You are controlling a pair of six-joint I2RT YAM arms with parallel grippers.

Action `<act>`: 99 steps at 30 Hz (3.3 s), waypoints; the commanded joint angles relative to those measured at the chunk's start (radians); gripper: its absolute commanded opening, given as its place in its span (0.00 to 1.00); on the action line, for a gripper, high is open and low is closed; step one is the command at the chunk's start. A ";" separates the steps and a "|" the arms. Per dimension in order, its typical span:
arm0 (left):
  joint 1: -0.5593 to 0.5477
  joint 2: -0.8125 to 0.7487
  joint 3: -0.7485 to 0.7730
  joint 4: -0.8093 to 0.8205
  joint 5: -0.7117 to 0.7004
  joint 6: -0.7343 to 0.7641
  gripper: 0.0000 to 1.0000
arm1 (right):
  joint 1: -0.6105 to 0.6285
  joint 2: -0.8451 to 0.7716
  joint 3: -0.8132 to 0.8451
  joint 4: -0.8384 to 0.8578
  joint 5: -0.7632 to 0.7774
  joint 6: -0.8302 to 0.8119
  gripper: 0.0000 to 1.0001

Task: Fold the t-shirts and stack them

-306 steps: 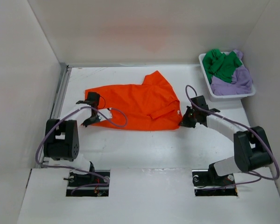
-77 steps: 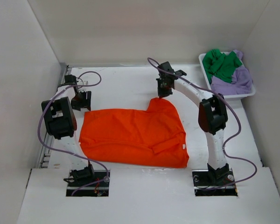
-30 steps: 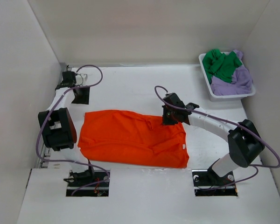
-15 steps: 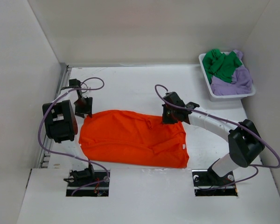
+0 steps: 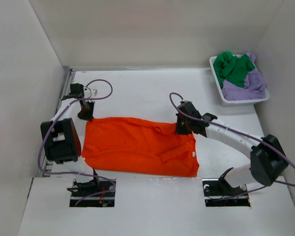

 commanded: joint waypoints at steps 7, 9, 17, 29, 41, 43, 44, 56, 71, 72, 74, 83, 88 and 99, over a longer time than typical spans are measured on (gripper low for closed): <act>-0.015 -0.349 -0.264 -0.005 0.012 0.347 0.04 | 0.070 -0.209 -0.228 0.015 0.031 0.183 0.00; -0.015 -0.373 -0.310 -0.036 0.023 0.401 0.07 | 0.083 -0.212 -0.254 0.022 0.031 0.200 0.00; 0.026 -0.433 -0.277 -0.335 0.182 0.605 0.33 | 0.088 -0.195 -0.297 0.061 0.029 0.205 0.00; 0.062 -0.283 -0.134 -0.245 0.136 0.394 0.53 | 0.088 -0.174 -0.306 0.105 0.020 0.188 0.00; 0.028 -0.087 -0.127 -0.214 0.043 0.272 0.45 | 0.080 -0.154 -0.306 0.108 0.015 0.175 0.00; -0.003 -0.110 -0.152 -0.210 0.038 0.281 0.34 | 0.079 -0.156 -0.308 0.108 0.015 0.174 0.00; -0.015 -0.123 -0.161 -0.207 0.036 0.284 0.28 | 0.076 -0.157 -0.309 0.108 0.015 0.174 0.00; -0.024 -0.226 -0.069 -0.187 0.033 0.312 0.04 | 0.016 -0.212 -0.286 0.095 0.017 0.143 0.00; -0.049 -0.173 -0.049 -0.216 0.098 0.331 0.22 | -0.065 -0.231 -0.239 0.093 0.015 0.100 0.00; -0.050 -0.169 -0.054 -0.211 0.099 0.324 0.22 | -0.064 -0.228 -0.240 0.093 0.015 0.100 0.00; -0.053 -0.160 -0.058 -0.208 0.099 0.314 0.17 | -0.059 -0.222 -0.237 0.092 0.015 0.100 0.00; -0.041 -0.139 0.073 -0.151 0.076 0.269 0.00 | -0.133 -0.219 -0.171 0.093 0.015 0.033 0.00; -0.040 -0.114 0.211 -0.104 0.098 0.205 0.00 | -0.220 -0.188 -0.055 0.059 0.014 -0.070 0.00; 0.013 -0.269 -0.124 -0.165 0.156 0.393 0.05 | -0.107 -0.376 -0.312 0.039 -0.040 0.137 0.00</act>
